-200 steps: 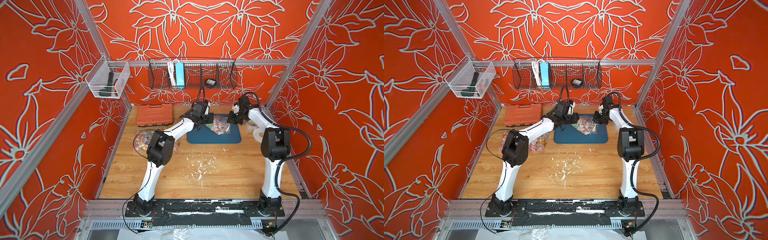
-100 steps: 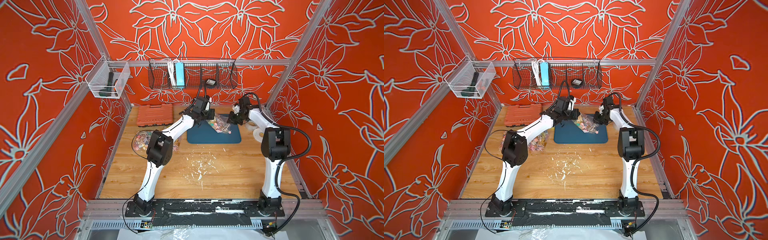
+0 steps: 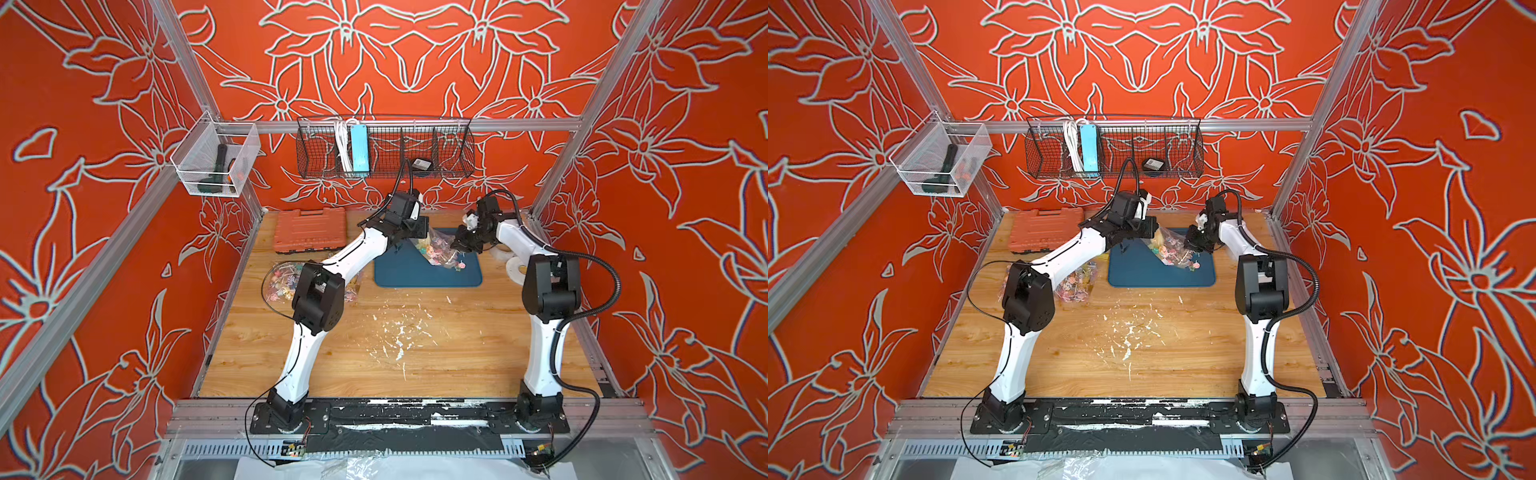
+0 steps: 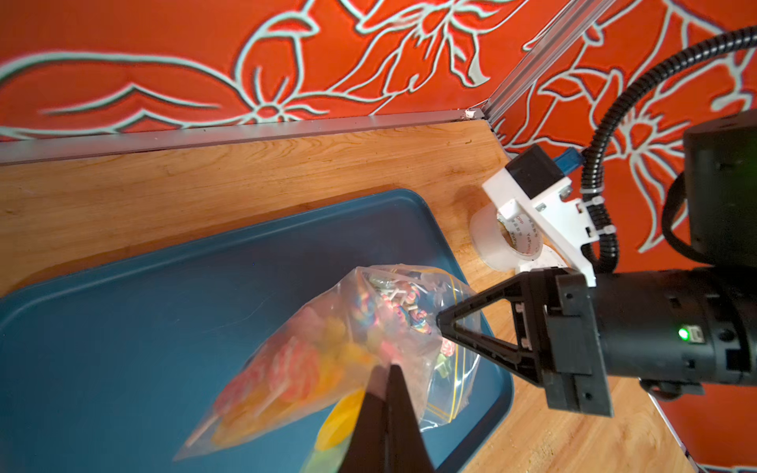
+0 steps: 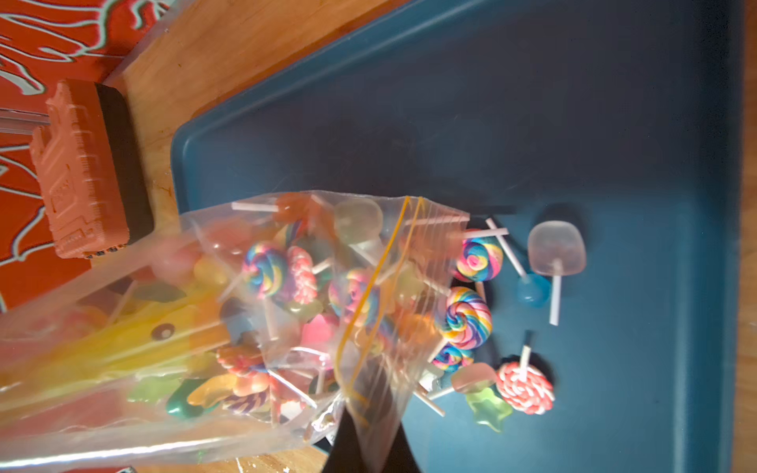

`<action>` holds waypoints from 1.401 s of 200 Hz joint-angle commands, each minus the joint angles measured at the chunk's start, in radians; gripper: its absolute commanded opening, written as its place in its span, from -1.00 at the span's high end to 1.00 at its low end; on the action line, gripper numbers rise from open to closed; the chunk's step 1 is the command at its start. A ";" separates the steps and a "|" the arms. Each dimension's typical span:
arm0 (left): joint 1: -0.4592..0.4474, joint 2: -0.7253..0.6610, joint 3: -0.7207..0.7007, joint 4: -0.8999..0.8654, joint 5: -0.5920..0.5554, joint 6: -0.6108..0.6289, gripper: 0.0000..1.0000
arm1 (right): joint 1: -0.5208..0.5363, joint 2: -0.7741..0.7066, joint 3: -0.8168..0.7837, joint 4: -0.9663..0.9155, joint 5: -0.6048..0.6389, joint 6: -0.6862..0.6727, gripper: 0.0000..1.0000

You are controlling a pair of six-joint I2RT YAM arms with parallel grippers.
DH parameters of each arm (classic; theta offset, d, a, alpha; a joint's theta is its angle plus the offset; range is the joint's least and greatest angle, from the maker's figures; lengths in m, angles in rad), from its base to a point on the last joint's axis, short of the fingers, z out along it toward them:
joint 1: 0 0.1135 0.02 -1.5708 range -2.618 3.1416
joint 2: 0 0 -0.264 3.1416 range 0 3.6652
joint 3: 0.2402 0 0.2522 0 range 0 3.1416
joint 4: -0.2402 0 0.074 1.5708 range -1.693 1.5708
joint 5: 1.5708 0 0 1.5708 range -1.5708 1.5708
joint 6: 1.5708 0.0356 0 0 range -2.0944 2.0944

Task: Pour candies out of the ziploc bag
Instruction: 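Pour the candies out of the ziploc bag onto the tray.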

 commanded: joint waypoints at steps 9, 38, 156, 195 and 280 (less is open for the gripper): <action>0.008 -0.081 0.031 0.015 -0.035 0.035 1.00 | 0.007 0.011 -0.013 0.016 -0.040 0.020 1.00; 0.013 -0.103 0.007 0.005 -0.066 0.047 1.00 | 0.025 0.019 -0.012 0.023 -0.049 0.027 1.00; 0.033 -0.159 -0.056 -0.060 -0.174 0.110 1.00 | 0.100 0.061 0.012 0.046 -0.066 0.047 1.00; 0.055 -0.207 -0.115 -0.041 -0.209 0.121 1.00 | 0.140 0.078 0.033 0.053 -0.063 0.058 1.00; 0.092 -0.270 -0.182 -0.025 -0.222 0.138 1.00 | 0.198 0.097 0.035 0.116 -0.057 0.102 1.00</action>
